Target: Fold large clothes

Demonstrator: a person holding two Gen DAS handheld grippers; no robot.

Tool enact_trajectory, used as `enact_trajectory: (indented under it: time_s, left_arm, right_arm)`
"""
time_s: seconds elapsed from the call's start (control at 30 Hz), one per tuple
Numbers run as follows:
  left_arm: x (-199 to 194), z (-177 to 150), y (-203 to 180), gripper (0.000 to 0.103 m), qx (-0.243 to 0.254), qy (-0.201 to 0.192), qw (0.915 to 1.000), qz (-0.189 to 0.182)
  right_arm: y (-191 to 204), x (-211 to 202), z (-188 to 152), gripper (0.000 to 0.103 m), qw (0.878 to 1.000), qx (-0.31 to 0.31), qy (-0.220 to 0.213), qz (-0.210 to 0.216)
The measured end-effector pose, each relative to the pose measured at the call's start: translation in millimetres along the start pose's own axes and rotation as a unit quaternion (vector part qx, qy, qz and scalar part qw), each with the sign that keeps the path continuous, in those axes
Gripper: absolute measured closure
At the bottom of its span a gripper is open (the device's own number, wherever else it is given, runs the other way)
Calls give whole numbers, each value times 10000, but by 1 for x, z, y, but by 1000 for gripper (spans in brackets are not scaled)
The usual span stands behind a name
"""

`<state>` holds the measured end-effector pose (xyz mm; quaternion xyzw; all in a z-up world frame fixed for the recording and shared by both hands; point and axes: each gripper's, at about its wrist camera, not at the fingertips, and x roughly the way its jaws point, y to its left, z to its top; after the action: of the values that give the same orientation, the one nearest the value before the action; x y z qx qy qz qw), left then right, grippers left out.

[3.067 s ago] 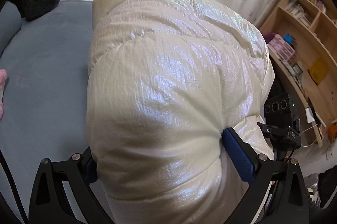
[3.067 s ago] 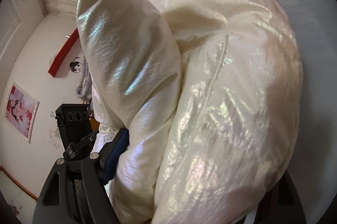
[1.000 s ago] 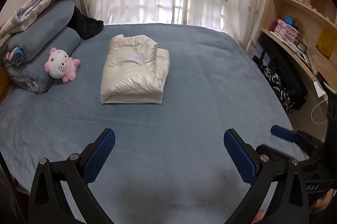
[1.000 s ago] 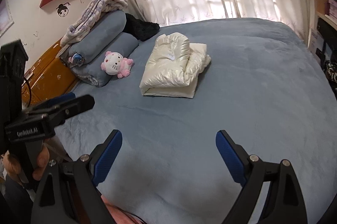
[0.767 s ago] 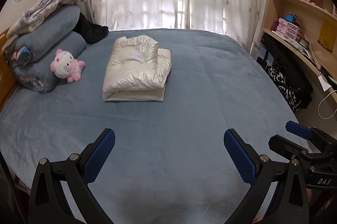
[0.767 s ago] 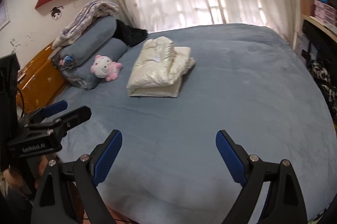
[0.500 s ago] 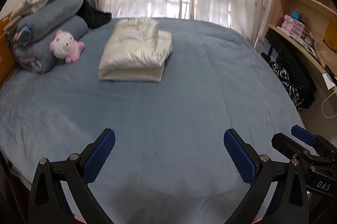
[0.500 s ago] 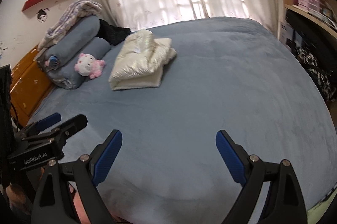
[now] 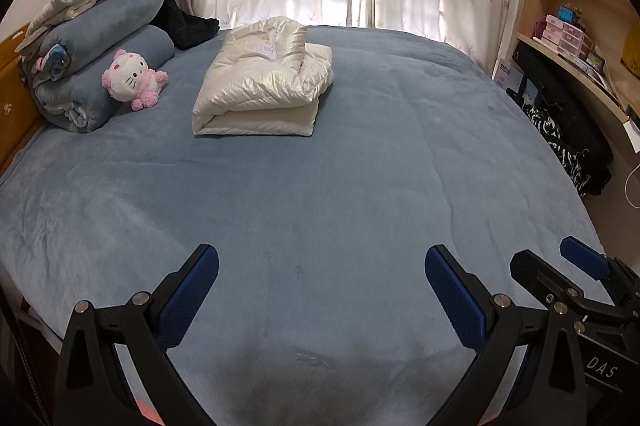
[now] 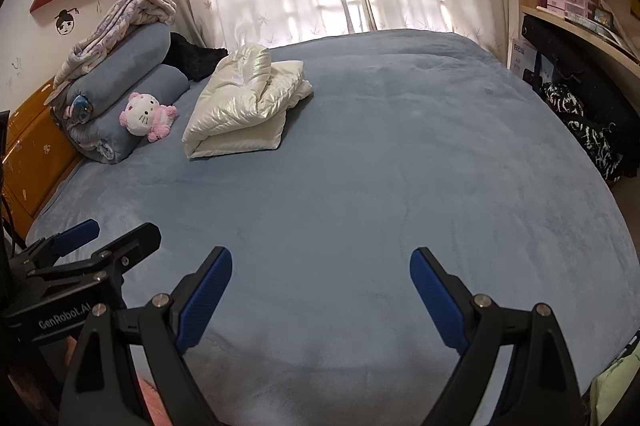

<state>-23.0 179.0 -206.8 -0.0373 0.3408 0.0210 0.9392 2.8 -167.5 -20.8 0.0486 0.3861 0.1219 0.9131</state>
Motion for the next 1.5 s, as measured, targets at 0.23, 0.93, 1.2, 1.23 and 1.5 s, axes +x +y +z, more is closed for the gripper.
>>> enact_trajectory:
  time_s: [0.23, 0.93, 1.2, 1.23, 1.5]
  left_arm:
    - [6, -11, -4, 1, 47, 88, 9999, 50]
    - [10, -18, -7, 1, -58, 187, 9998, 30]
    - [10, -21, -9, 2, -82, 234, 9997, 68]
    - [11, -21, -9, 2, -83, 239, 9997, 71]
    - [10, -21, -12, 2, -75, 237, 9996, 91]
  right_arm:
    - [-7, 5, -10, 12, 9999, 121, 103, 31]
    - [-9, 4, -14, 12, 9999, 97, 59, -62]
    - [-9, 4, -15, 12, 9999, 119, 79, -46]
    - [-9, 4, -16, 12, 9999, 132, 84, -42]
    - [-9, 4, -17, 12, 9998, 148, 87, -34]
